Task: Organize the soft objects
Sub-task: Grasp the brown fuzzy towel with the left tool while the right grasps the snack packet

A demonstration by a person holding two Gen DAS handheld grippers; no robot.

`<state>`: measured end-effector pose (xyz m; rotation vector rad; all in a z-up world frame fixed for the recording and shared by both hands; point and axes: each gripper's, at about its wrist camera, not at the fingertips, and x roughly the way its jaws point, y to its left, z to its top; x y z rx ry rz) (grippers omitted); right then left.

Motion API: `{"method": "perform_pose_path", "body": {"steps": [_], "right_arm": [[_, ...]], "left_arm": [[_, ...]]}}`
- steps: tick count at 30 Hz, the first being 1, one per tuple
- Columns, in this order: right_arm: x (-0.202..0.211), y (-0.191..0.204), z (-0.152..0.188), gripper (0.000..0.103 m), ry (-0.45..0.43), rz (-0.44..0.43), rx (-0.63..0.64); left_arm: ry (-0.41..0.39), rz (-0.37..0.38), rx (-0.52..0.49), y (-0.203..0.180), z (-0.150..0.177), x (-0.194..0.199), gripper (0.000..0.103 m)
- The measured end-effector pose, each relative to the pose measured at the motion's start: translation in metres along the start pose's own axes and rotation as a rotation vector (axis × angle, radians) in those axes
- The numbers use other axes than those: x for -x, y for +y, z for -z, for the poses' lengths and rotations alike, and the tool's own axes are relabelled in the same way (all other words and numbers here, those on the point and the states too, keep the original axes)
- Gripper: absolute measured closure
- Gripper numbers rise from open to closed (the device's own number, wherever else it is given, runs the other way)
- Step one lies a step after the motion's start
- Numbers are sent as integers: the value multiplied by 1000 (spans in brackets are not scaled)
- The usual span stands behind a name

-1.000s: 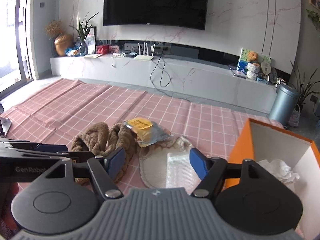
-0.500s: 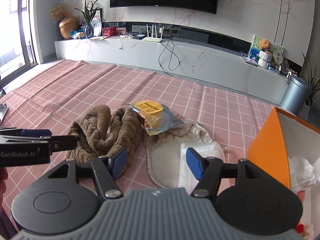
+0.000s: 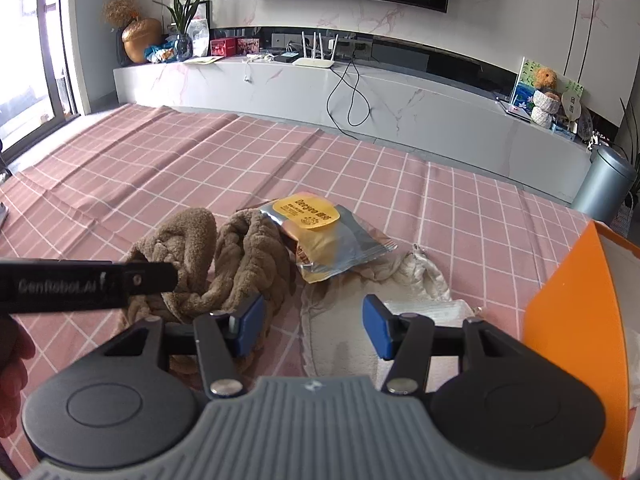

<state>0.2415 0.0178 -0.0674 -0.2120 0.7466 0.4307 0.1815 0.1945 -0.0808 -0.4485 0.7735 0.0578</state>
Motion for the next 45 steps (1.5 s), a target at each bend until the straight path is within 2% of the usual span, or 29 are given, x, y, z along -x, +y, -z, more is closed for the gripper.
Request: {"method": "perform_pose_path", "body": {"steps": [8,15,18,23,24,25,28,34,40,45], "right_arm": [[-22,14,4,59,47,-45,31],[-28,20,4,60,62,-43,52],[-30,19,6,60,71,-31,55],[-26,14,7,60,70,-27,49],[-25,13,6,60,70,-27,47],[-23,13,5,60,65,-26,46],[-19,10,4,60,54,-17,52],[-16,11,-2,60,41,-12,59],[-13,12,-12,60,25,-11,88],[-16,11,-25,59,11,9,105]], "left_arm": [[45,-3,-20,-13,-4,-17,4],[115,-104,-53,-28,-6,-37,0],[156,-115,-10,-25,-5,-46,0],[140,-146,-69,-33,-3,-50,0],[136,-153,-79,-35,-3,-49,3],[124,-155,-89,-36,-2,-48,16],[107,-134,-83,-33,-1,-43,35],[68,-102,-56,-23,-2,-29,55],[9,-100,-23,-13,-10,-11,57],[6,-117,-19,-6,-21,-13,57]]}}
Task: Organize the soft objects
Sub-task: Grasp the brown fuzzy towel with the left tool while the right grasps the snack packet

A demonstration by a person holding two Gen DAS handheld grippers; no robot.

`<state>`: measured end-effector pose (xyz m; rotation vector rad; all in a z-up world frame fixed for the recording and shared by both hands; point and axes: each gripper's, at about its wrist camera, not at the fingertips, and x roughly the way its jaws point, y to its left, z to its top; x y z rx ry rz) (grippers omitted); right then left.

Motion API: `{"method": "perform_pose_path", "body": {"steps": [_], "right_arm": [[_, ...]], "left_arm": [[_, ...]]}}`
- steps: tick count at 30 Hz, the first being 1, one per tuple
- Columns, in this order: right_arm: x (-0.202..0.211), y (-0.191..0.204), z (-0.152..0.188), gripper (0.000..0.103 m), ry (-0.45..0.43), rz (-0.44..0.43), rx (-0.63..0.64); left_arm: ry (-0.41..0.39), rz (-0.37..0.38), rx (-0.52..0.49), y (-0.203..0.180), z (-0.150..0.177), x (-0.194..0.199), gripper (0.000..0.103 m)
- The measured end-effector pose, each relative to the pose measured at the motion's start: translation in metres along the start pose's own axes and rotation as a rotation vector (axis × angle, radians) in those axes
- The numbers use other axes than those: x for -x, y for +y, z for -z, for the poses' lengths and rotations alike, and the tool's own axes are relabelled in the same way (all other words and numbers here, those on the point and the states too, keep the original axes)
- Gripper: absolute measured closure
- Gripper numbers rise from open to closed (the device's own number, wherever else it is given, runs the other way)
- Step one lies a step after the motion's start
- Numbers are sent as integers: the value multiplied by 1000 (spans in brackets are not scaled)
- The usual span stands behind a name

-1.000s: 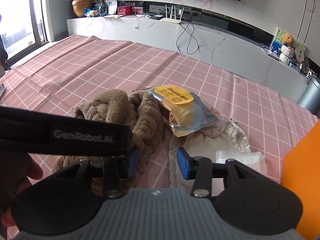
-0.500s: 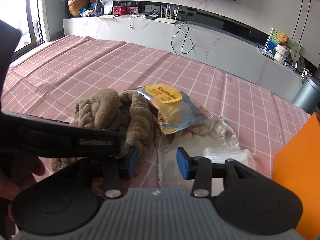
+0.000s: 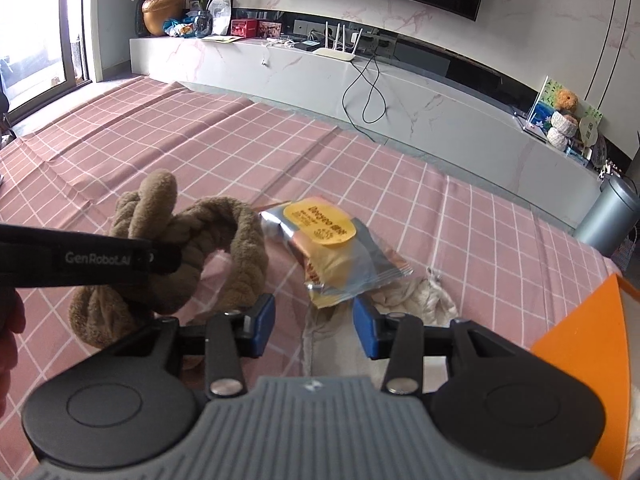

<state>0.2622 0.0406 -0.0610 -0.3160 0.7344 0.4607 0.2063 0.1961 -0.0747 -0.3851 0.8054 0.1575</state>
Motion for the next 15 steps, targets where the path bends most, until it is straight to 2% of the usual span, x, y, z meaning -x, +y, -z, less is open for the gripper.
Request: {"method": "perform_pose_path", "body": {"steps": [2,6,10,13,15], "right_arm": [[-3,-3,-6,57,-7,11,7],[-11,-11,-16,45,-15,-3,-3],[-28,-16,-22,45,6,-15,-11],[-40,-19,-26,37,20,-37,-18],[-46,-18,-30,36,13,-36,-10]], "left_arm": [[2,-4,2,2,-2,-4,57],[11,1,14,7,-5,-10,57],[35,4,15,9,-6,-19,57],[44,1,19,11,-6,-23,55],[46,-2,24,13,-5,-25,54]]}}
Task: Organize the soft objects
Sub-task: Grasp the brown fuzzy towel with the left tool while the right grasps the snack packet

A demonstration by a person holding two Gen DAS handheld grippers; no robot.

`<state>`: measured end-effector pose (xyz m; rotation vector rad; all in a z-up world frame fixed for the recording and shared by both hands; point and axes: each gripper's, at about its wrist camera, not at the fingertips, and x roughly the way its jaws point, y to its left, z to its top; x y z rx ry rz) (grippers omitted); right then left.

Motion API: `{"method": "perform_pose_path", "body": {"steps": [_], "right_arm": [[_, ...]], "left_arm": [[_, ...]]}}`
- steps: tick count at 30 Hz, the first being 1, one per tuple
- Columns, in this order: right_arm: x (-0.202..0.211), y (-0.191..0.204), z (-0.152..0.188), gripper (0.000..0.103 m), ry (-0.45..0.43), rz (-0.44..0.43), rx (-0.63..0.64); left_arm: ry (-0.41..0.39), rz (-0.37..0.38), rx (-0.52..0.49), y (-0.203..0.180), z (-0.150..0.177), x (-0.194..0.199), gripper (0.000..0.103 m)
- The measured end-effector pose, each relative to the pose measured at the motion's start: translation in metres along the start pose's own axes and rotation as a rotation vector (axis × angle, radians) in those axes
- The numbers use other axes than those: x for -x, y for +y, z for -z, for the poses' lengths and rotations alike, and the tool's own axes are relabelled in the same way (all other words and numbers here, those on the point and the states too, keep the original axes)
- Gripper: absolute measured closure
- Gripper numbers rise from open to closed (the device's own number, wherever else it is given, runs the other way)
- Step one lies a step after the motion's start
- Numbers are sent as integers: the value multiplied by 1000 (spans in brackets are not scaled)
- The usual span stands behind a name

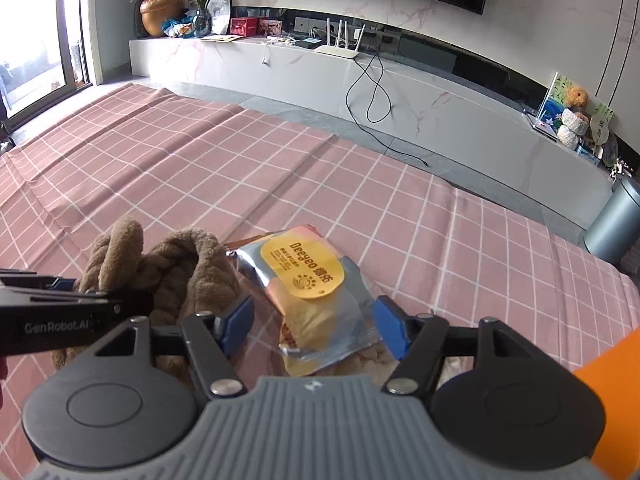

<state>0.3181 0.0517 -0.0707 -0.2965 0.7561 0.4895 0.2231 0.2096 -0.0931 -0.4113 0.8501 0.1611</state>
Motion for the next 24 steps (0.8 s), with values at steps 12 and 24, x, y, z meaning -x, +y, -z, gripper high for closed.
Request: {"method": "perform_pose_path", "body": {"steps": [12,24], "right_arm": [[-54,9,-18,23,93,-42,163],[-41,14,-19,70,69,-36,206]], "left_arm": [[10,-1,-12,-1,-1,-3,53],[-7,1,-17,-4,0,5,56]]}}
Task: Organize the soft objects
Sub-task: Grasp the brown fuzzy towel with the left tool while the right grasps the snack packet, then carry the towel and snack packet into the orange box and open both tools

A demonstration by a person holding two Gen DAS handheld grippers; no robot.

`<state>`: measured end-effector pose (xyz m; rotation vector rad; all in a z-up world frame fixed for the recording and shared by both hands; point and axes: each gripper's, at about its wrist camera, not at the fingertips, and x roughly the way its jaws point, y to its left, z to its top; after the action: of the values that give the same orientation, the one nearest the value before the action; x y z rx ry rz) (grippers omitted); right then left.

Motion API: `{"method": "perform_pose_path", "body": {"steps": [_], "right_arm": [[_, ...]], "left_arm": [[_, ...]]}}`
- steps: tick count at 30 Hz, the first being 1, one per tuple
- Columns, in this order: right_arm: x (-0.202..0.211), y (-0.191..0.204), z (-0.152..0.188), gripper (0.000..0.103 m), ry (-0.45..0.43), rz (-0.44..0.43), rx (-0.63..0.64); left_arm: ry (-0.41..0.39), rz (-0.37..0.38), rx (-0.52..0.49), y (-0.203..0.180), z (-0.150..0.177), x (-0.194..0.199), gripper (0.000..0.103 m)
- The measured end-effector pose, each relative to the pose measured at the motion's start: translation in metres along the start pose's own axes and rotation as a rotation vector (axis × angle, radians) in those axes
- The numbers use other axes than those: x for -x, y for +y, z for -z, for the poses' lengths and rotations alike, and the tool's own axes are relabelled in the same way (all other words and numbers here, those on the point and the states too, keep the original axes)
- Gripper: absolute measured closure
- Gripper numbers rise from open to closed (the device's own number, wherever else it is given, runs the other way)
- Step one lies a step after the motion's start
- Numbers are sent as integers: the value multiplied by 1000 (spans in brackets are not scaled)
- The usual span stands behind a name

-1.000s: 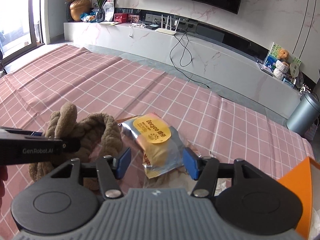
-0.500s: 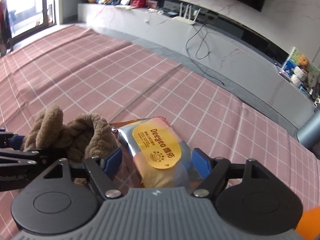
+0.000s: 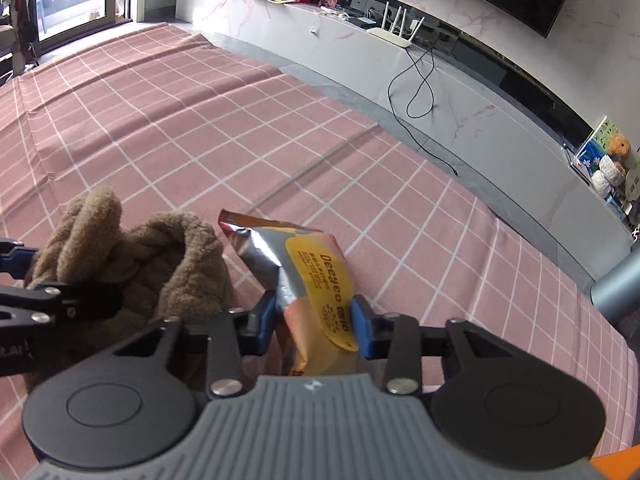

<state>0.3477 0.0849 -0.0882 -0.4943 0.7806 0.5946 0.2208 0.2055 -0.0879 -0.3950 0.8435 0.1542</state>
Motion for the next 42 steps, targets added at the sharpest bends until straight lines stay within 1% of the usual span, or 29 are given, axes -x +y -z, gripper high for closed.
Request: {"method": "perform_pose_path", "body": {"steps": [6,12,14,17,21,25,29,35,38,42], "right_arm": [[34,3,-3,75,-68,17,-23],[76,-2,5,76,-133,36,-91],[90,-6,11,76,-152,26,-133],[113,-13,21,76,-172,-1,-202],[146,-23,39,77,-206,-7,-260],[182,-42,63,78,-232,-30,-356],[217,-62,90,79,-274,3,-424],[262,-91,131,81,-323,65,-510],[282,-109,156,81,-327,106,-558],[304,-133,196,82,-313,178,-627]], "left_arm": [[-49,15,-5,-9,-2,21,58],[-105,32,-32,-23,-3,48,59],[-119,38,-42,-28,-3,57,59],[-138,52,-53,-35,-2,72,59],[-158,64,-71,-43,0,88,59],[-172,80,-69,-48,4,103,59],[-195,109,-98,-62,6,118,59],[-213,208,-153,-102,10,137,59],[-205,293,-188,-129,14,143,59],[-167,403,-235,-167,21,140,59]]}}
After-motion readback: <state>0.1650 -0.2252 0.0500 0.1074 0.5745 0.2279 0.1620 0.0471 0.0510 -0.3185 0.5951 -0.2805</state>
